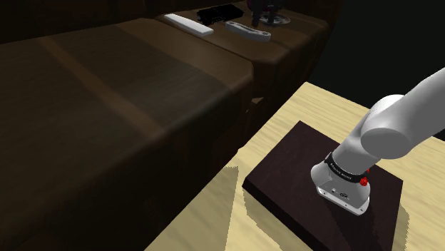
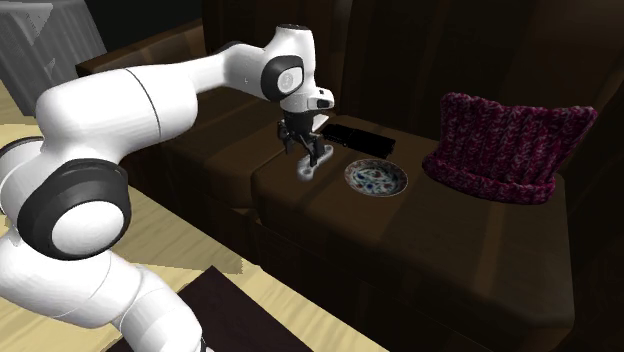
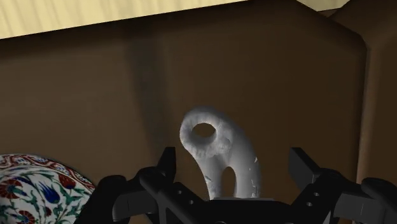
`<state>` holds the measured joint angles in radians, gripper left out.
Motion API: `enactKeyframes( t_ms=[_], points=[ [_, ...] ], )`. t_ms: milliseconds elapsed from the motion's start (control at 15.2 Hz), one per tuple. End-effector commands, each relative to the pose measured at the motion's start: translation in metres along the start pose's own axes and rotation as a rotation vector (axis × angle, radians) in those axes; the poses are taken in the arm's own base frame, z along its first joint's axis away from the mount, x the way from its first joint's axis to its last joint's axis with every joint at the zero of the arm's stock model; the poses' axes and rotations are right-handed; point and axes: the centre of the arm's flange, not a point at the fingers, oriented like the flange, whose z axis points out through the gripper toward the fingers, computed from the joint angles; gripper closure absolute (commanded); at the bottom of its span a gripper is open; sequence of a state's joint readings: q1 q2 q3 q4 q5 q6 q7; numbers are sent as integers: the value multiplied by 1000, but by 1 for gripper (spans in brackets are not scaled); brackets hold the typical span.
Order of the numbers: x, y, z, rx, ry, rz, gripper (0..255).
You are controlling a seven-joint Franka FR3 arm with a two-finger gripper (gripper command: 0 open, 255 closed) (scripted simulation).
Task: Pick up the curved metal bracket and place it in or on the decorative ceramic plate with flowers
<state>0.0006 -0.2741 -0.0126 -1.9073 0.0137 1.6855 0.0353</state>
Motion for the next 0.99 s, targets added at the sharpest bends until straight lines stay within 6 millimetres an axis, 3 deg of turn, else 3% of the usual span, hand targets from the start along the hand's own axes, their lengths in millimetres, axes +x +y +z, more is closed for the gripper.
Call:
enactKeyframes(
  t_ms=[0,198,660,924],
  points=[
    [29,-6,-2,-6,-5,-4,0],
    [65,-11,-8,-15,-12,-8,0],
    [64,-11,29,-15,-12,-8,0],
    [64,-11,32,-15,-12,-8,0]
  ],
)
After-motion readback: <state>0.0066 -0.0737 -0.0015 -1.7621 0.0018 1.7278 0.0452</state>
